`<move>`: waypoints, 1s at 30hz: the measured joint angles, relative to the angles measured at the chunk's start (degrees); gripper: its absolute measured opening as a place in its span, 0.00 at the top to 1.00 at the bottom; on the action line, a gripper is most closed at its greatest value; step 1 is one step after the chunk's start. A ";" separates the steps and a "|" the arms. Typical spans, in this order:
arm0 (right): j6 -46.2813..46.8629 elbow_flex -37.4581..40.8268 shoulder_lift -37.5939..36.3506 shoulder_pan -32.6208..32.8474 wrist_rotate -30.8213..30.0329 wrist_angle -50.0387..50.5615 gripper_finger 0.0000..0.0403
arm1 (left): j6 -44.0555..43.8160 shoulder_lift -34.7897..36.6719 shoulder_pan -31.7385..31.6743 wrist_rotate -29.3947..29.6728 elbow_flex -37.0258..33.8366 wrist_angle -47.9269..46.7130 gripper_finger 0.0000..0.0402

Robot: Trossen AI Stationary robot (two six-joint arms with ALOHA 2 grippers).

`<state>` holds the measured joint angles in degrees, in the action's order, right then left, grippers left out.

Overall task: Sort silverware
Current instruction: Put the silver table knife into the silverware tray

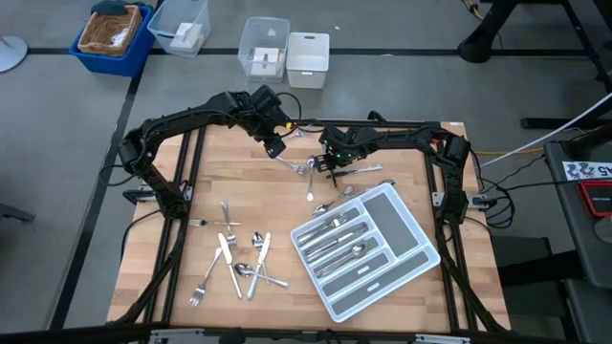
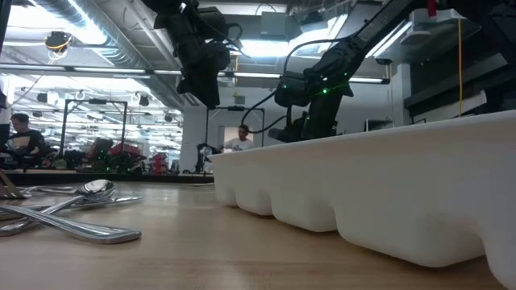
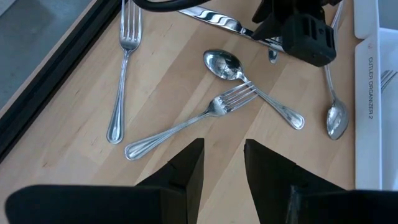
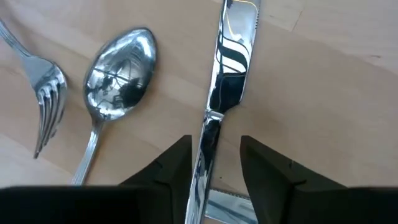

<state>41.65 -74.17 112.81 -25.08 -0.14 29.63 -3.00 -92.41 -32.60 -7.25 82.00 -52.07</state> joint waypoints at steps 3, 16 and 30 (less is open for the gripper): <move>0.00 0.00 0.04 0.29 0.15 -0.02 0.69 | -0.01 -0.01 0.00 0.00 0.00 0.00 0.74; 0.31 -0.35 3.13 1.42 -2.12 0.64 0.71 | -0.01 -0.01 0.00 0.00 0.00 -0.04 0.74; -0.15 -0.31 3.37 1.01 -4.38 6.78 0.76 | -0.07 -0.01 0.00 0.00 0.00 -0.09 0.74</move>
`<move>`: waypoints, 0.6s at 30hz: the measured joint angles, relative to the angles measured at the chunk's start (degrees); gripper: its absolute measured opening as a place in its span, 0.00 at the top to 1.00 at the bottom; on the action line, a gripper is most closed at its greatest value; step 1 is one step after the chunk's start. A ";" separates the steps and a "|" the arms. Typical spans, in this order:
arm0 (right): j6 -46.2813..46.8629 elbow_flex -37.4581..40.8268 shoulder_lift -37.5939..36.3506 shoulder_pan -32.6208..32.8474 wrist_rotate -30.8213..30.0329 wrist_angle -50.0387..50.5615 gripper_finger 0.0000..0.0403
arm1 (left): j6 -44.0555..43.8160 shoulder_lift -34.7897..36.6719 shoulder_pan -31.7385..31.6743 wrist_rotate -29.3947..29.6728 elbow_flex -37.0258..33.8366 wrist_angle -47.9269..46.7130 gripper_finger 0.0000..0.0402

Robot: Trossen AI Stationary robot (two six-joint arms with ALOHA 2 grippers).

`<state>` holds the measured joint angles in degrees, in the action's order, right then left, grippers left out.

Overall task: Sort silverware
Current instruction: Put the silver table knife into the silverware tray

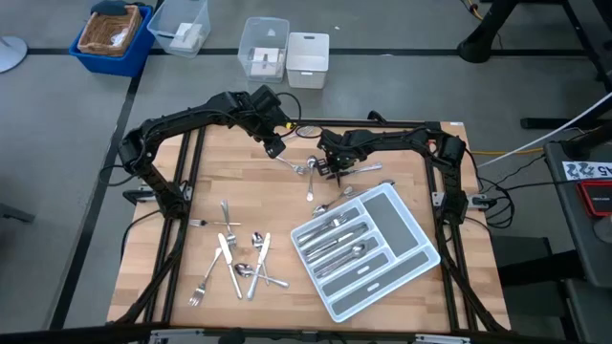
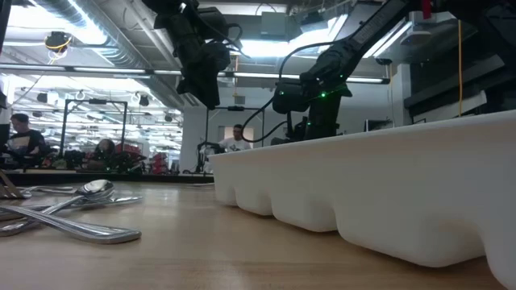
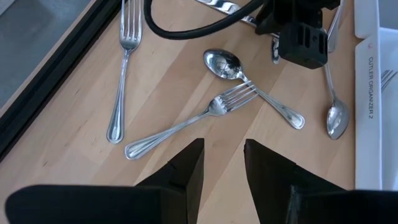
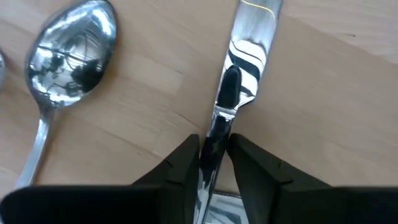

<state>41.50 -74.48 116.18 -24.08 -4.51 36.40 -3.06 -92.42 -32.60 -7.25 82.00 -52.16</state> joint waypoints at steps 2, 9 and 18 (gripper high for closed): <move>0.02 0.06 0.02 0.00 0.00 0.14 0.80 | -0.16 0.00 0.00 0.00 0.00 -0.01 0.74; -1.50 0.15 0.00 0.04 0.00 0.28 0.92 | -0.59 0.01 0.00 0.00 0.00 -0.02 0.74; -1.44 0.26 0.00 0.00 1.30 -0.33 0.89 | -0.82 0.00 0.00 0.00 0.00 -1.83 0.74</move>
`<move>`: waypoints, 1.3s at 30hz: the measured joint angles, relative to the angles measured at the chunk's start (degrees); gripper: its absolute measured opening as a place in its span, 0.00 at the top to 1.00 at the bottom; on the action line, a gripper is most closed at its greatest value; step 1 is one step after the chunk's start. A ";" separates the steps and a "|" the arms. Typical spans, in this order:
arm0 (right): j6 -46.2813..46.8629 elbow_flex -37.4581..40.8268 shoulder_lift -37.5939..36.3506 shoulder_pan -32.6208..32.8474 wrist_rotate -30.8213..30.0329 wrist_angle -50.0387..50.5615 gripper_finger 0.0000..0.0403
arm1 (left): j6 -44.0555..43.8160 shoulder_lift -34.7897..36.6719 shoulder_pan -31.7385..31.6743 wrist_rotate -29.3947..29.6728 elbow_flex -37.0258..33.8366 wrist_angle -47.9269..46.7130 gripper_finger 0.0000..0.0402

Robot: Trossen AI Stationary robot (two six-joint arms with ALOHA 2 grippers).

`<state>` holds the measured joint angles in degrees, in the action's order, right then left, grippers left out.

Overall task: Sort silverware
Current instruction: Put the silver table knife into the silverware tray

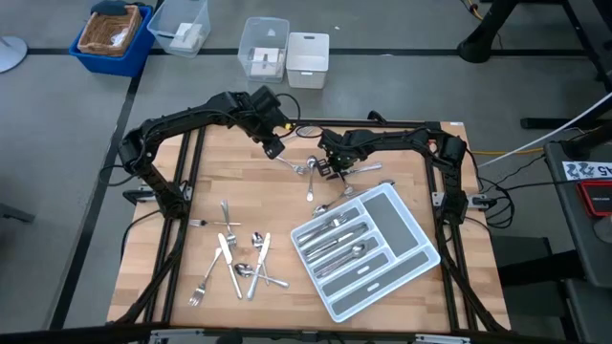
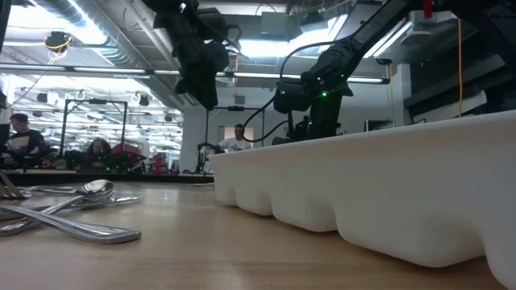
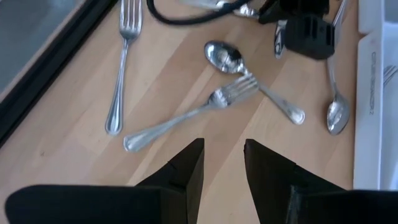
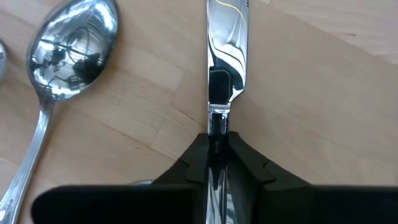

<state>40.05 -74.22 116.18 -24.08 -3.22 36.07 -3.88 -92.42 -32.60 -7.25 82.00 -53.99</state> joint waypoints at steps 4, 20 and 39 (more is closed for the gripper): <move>0.02 0.00 -0.08 0.00 0.69 -0.04 0.90 | 0.09 0.00 0.00 0.00 0.00 -2.15 0.74; 0.15 0.33 -6.43 -0.82 1.06 2.02 0.90 | 2.90 0.00 -0.80 0.00 0.00 -2.43 0.74; 0.52 0.09 -17.54 -0.53 9.41 13.17 0.91 | 8.96 0.00 -10.36 0.00 0.00 3.06 0.74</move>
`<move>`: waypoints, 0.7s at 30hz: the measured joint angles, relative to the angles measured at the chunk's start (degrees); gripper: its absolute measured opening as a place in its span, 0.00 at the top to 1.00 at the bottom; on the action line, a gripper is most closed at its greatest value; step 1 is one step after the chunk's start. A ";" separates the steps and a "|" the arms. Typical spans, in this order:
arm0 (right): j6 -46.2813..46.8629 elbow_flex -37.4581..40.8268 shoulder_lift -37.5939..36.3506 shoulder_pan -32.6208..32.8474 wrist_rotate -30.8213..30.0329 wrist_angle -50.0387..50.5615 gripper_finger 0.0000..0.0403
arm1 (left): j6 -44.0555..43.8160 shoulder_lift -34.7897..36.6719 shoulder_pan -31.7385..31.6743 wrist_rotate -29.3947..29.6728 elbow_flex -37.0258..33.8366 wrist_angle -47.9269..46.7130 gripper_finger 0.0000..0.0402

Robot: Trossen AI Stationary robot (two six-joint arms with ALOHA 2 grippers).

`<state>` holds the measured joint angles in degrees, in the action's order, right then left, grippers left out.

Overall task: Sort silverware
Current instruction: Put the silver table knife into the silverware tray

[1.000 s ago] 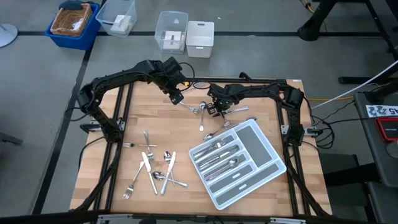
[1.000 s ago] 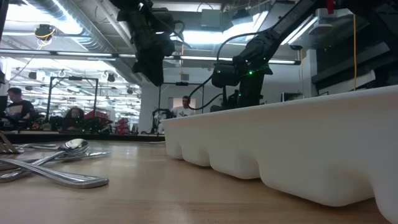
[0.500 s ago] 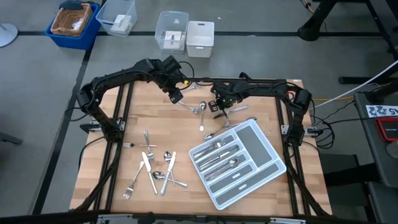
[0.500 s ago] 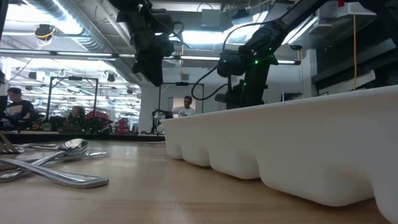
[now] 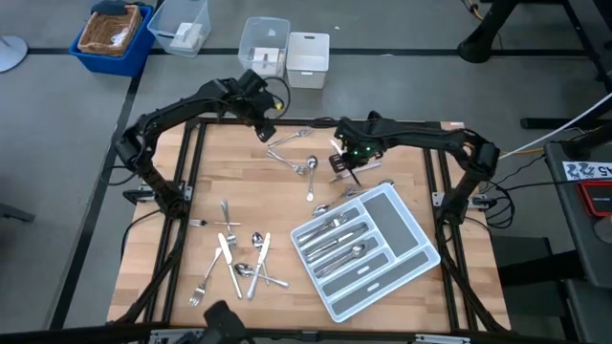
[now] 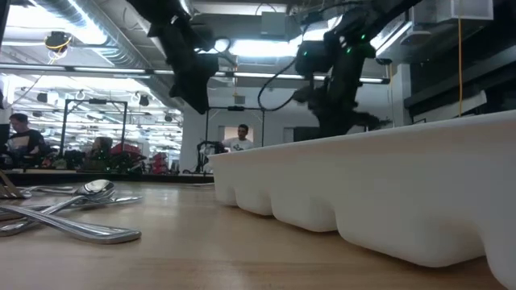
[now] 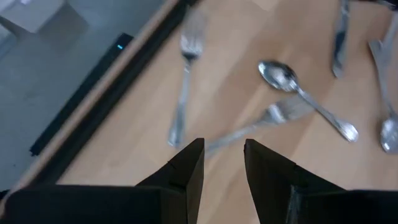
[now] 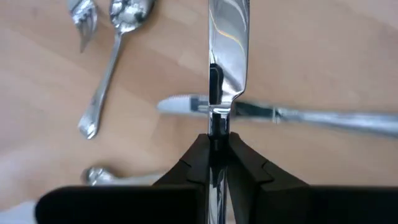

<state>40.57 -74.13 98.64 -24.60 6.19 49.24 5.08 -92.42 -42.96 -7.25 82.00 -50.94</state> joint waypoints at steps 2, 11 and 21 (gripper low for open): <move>2.58 0.00 -1.97 0.88 0.51 2.01 0.92 | 0.07 0.00 -1.28 0.00 0.00 1.13 0.74; 25.63 -0.02 -7.38 10.79 2.48 5.44 0.91 | 9.31 0.00 -5.65 -0.02 0.00 2.45 0.74; 65.48 -0.02 -7.42 30.56 1.57 1.54 0.91 | 15.93 0.02 -8.12 0.00 0.00 6.27 0.74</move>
<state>106.05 -74.15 91.22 5.95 7.76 50.79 21.01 -92.40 -51.09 -7.25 82.00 -44.67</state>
